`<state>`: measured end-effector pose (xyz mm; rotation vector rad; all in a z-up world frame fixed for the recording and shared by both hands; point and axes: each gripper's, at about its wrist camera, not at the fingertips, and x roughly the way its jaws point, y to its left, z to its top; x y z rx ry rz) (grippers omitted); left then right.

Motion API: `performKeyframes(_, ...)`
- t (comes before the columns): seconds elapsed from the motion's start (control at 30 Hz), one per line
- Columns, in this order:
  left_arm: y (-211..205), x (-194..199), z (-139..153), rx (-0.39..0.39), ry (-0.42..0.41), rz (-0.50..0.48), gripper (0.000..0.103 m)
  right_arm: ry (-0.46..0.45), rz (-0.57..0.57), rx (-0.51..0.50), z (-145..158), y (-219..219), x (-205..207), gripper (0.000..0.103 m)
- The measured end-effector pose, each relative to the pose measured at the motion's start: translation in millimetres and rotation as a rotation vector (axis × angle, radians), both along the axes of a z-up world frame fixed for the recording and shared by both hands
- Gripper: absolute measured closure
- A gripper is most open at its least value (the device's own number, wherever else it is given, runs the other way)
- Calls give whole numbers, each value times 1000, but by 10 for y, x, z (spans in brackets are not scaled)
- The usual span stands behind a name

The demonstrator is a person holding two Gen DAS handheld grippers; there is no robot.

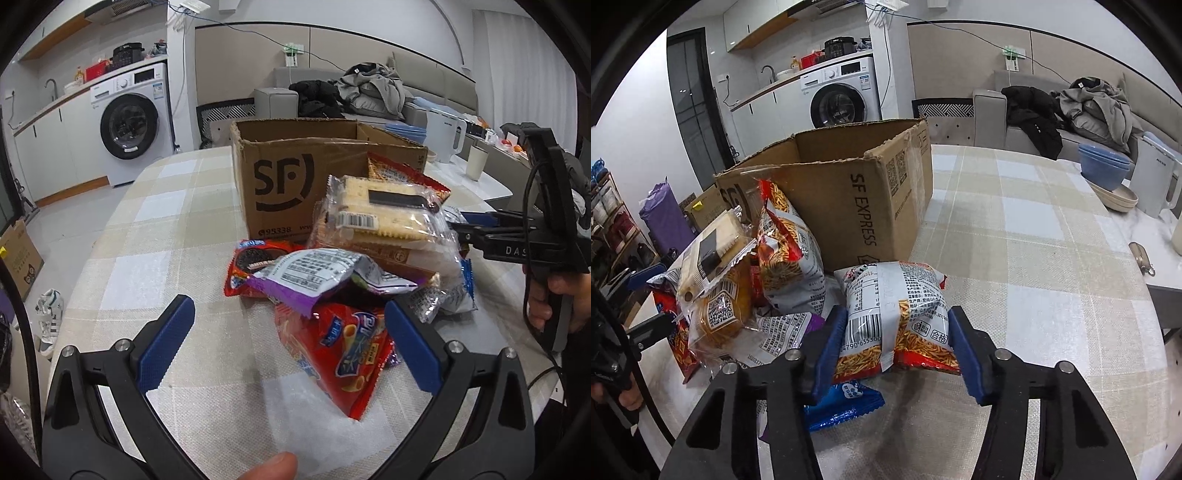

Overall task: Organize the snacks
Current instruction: 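Close the left gripper on the red chip bag while the right gripper grasps the white-red noodle bag, then lift the red chip bag with the left gripper while the right gripper carries the noodle bag toward the box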

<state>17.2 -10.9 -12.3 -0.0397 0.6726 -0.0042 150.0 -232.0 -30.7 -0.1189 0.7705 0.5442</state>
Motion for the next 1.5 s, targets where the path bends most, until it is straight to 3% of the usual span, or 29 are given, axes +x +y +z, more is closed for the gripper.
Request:
performKeyframes(0.43,56,93,-160,-120,86,-8,1,-4,1,-11,14,-40,-103,50)
performKeyframes(0.63,119,177,-258,-223,117,-62,28,-3,2,-14,11,-34,-91,50)
performKeyframes(0.8,95,182,-269,-221,117,-89,54,-4,2,-12,13,-39,-91,50)
performKeyframes(0.87,118,180,-273,-233,109,-94,57,-3,2,-11,12,-35,-88,50)
performKeyframes(1.13,132,68,-200,-246,77,-116,61,15,4,7,-9,-76,-48,49)
performKeyframes(1.5,181,-66,-98,-236,53,-120,62,118,-9,55,-136,-74,171,41)
